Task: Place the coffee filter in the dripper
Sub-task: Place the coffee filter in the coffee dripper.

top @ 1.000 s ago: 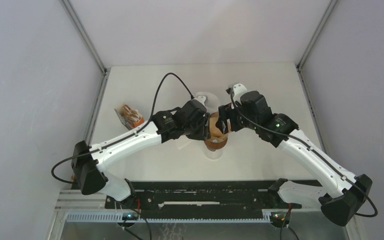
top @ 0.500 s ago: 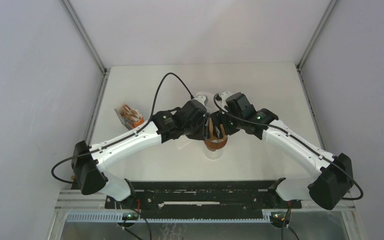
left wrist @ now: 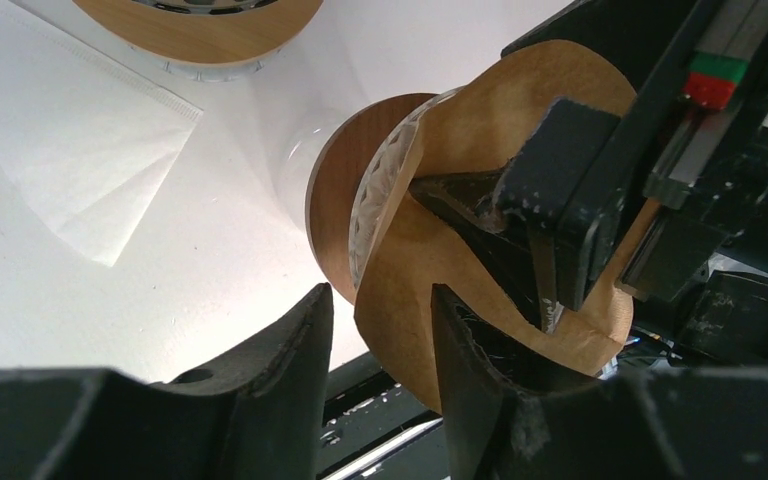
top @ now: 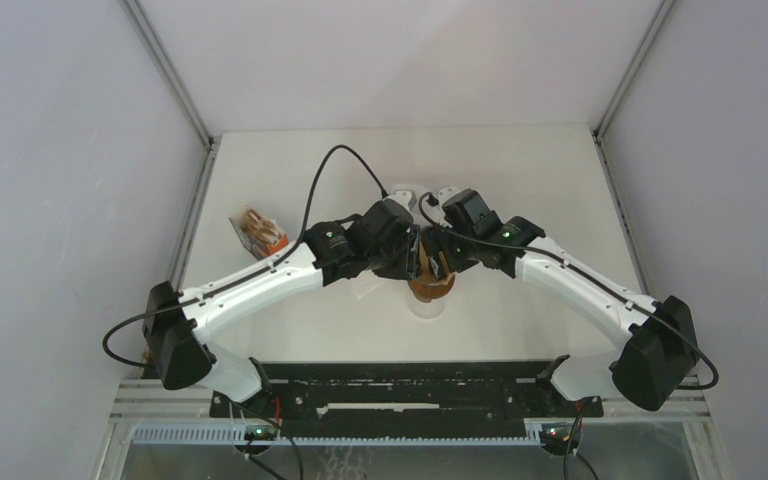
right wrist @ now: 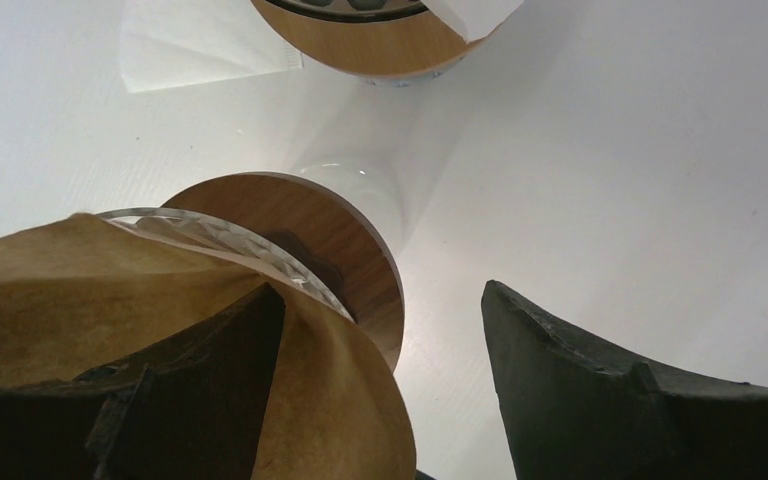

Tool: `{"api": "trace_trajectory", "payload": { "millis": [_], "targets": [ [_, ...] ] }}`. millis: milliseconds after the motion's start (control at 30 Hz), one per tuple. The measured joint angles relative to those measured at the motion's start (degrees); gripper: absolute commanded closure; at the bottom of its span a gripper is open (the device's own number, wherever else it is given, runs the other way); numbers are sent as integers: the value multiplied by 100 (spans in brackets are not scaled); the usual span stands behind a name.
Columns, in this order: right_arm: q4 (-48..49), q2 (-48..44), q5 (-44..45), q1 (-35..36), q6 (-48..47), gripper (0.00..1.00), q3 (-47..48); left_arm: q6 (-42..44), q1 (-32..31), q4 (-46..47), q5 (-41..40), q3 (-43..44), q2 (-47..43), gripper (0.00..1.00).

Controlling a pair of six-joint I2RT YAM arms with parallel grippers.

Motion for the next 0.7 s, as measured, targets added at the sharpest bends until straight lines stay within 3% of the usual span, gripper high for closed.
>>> {"api": "trace_trajectory", "payload": {
  "millis": [267, 700],
  "targets": [
    [-4, 94, 168, 52, -4, 19, 0, -2, 0, 28, -44, 0, -105, 51],
    [-153, -151, 35, 105, 0, 17, 98, -2, 33, 142, -103, 0, -221, 60]
  ]
}}
